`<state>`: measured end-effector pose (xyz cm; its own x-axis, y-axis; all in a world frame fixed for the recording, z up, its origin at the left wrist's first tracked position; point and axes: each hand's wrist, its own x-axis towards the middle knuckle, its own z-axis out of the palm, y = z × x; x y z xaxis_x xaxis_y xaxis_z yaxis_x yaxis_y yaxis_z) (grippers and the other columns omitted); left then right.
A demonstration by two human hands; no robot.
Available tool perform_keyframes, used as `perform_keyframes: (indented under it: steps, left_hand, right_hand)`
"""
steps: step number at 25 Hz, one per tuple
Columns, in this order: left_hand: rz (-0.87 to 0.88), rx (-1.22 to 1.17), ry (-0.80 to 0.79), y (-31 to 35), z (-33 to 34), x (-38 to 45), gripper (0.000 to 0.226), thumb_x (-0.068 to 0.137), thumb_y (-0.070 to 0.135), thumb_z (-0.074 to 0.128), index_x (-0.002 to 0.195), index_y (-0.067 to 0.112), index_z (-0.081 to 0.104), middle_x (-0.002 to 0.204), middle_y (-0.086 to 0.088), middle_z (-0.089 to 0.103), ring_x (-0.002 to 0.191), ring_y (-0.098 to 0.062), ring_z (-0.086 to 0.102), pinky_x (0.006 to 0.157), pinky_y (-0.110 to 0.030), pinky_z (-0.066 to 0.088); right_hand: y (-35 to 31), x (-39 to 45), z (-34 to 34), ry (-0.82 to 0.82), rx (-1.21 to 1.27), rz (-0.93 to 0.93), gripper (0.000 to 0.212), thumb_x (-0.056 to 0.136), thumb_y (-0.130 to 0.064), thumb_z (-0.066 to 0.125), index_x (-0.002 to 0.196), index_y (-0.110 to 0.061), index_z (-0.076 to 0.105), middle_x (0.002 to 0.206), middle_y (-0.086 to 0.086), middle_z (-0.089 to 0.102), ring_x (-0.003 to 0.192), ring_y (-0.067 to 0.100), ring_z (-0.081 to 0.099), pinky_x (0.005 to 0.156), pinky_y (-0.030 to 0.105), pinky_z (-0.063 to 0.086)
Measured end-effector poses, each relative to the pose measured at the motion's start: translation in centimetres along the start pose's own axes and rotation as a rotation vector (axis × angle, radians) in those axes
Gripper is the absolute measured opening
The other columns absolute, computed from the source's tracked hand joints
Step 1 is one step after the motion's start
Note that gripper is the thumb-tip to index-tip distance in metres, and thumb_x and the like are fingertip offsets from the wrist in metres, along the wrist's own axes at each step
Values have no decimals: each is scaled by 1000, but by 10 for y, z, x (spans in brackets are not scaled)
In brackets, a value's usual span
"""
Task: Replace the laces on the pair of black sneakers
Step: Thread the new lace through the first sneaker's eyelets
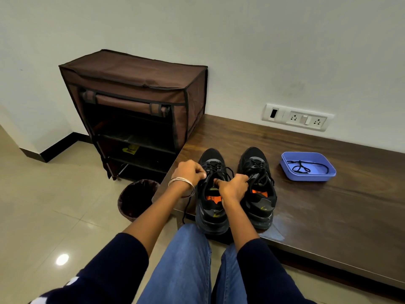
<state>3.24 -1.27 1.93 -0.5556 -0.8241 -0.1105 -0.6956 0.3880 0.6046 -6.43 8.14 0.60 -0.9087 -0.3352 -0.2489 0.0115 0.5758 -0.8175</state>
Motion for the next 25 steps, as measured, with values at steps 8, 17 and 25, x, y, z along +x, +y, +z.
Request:
perform_keyframes:
  steps: [8, 17, 25]
  left_hand:
    - [-89, -1644, 170, 18, -46, -3, 27, 102, 7, 31, 83, 17, 46, 73, 1, 70, 60, -14, 63, 37, -15, 25]
    - [55, -247, 135, -9, -9, -5, 26, 85, 36, 66, 111, 40, 62, 79, 3, 69, 80, -14, 67, 77, -30, 55]
    - [-8, -71, 94, -10, 14, -1, 15, 83, 33, 68, 69, 33, 63, 87, 5, 64, 87, -20, 63, 78, -36, 52]
  right_hand:
    - [-4, -4, 0, 5, 50, 157, 72, 74, -25, 84, 126, 3, 41, 121, 24, 58, 108, 40, 61, 86, 49, 54]
    - [1, -2, 3, -82, 202, 24, 34, 78, -10, 78, 111, -13, 70, 109, 7, 68, 87, 20, 63, 70, 29, 52]
    - [-1, -2, 8, -43, 144, 48, 41, 83, -12, 73, 122, -24, 66, 120, 8, 65, 102, 27, 64, 88, 42, 53]
